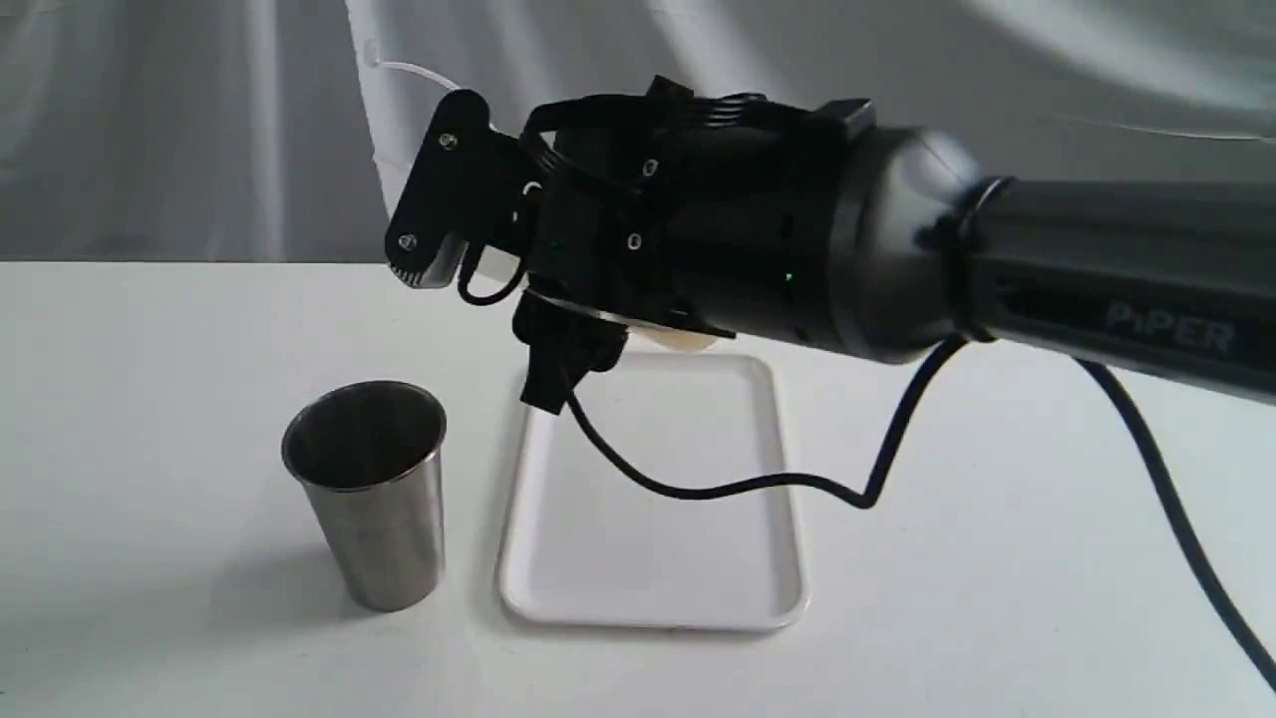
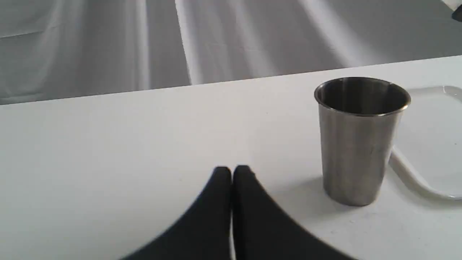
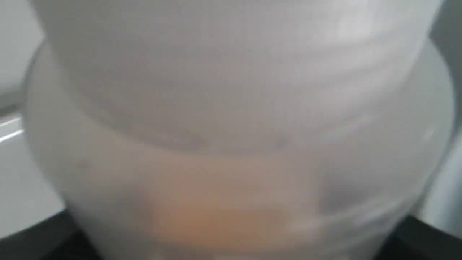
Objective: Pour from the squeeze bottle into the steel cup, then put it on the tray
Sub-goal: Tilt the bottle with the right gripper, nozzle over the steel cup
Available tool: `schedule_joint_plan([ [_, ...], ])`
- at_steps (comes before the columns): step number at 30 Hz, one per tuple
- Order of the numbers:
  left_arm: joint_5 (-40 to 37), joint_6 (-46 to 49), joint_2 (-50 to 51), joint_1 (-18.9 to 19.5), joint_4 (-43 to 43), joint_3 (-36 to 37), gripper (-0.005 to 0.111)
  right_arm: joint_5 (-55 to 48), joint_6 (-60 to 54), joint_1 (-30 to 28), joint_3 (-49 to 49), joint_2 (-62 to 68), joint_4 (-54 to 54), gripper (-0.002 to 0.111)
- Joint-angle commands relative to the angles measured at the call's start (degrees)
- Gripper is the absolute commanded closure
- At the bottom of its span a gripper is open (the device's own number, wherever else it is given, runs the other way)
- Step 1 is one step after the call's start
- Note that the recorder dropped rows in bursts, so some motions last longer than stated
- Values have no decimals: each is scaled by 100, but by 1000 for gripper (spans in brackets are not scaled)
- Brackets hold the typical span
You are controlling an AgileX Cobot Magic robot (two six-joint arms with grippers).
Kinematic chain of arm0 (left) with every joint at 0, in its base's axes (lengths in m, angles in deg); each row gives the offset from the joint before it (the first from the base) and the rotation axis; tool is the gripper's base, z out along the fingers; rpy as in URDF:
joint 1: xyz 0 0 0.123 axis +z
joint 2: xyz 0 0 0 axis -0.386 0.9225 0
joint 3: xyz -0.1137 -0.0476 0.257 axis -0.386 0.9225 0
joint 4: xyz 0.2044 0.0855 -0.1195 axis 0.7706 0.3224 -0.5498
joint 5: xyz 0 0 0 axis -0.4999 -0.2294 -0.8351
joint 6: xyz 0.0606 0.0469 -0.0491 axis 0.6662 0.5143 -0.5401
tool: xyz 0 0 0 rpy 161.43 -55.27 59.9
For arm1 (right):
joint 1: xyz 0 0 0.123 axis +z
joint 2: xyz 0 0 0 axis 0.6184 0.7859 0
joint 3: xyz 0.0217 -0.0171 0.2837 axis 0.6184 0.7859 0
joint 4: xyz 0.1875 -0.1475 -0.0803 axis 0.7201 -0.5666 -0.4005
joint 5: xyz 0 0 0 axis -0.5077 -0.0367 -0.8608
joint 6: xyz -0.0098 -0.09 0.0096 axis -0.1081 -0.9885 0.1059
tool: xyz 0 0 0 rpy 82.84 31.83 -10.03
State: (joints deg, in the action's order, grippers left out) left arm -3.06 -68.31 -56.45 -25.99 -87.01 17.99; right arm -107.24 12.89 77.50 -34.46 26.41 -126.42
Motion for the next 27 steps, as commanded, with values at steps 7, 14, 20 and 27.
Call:
schedule_joint_plan([
  [7,39,-17,-15,-33,-4,25,107,-385,-10,164,-48,94,-784,98],
  [14,39,-17,-15,-33,-4,25,107,-472,-10,411,-48,422,-954,98],
  [20,39,-17,-15,-33,-4,25,107,-484,-21,531,-48,623,-1260,98],
  [27,39,-26,-15,-33,-4,25,107,-593,-11,584,-48,800,-1528,98],
])
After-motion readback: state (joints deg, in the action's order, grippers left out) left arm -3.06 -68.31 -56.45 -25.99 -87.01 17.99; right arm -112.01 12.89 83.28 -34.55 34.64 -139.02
